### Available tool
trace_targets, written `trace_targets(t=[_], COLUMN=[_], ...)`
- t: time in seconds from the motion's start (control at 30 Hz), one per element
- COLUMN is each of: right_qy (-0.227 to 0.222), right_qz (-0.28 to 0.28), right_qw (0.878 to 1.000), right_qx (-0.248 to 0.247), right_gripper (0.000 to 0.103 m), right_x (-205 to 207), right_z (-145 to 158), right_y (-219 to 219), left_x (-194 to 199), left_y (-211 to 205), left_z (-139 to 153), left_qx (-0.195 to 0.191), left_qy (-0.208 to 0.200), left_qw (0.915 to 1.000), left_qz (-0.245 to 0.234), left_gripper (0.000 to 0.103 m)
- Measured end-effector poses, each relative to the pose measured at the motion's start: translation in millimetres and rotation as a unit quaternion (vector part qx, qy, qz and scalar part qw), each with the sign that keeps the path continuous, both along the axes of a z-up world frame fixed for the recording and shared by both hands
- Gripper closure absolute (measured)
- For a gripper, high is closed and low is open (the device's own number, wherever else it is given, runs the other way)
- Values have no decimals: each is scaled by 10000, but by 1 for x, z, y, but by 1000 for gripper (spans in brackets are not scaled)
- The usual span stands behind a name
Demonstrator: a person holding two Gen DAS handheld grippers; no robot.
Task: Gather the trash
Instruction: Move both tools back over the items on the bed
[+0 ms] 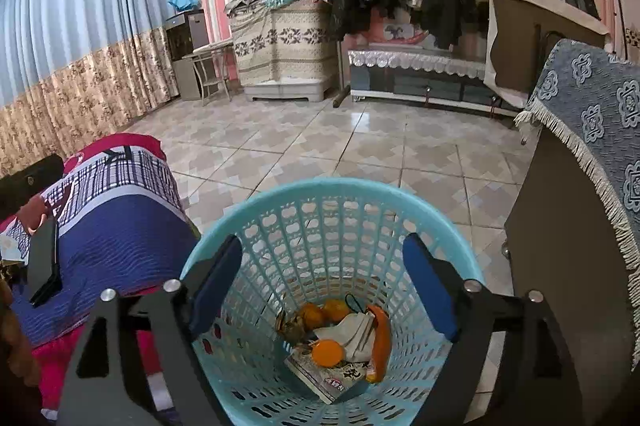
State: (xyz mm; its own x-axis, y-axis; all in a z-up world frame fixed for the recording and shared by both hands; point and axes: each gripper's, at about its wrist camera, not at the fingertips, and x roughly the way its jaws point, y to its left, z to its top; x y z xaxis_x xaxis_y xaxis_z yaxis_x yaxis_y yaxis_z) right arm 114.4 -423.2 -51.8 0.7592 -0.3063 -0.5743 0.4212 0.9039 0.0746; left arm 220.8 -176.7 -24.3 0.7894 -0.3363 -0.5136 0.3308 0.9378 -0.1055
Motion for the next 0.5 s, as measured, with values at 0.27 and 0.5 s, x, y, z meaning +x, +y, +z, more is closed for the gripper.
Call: trace_targets(t=[0.27,0.5], right_qy=[-184,-489], right_qz=[55,305], right_qw=[9995,9979], right_qx=[-234,-291], right_gripper=[15,15], right_x=[2,5], right_z=[17,35], right_y=[22,57], left_x=[-9,-23], left_y=[16,47], left_z=[18,43], left_qx=[-105,-211], left_qy=[-102,-197], left_qw=[9999,9994], left_qz=[41,194], left_gripper=[6,6])
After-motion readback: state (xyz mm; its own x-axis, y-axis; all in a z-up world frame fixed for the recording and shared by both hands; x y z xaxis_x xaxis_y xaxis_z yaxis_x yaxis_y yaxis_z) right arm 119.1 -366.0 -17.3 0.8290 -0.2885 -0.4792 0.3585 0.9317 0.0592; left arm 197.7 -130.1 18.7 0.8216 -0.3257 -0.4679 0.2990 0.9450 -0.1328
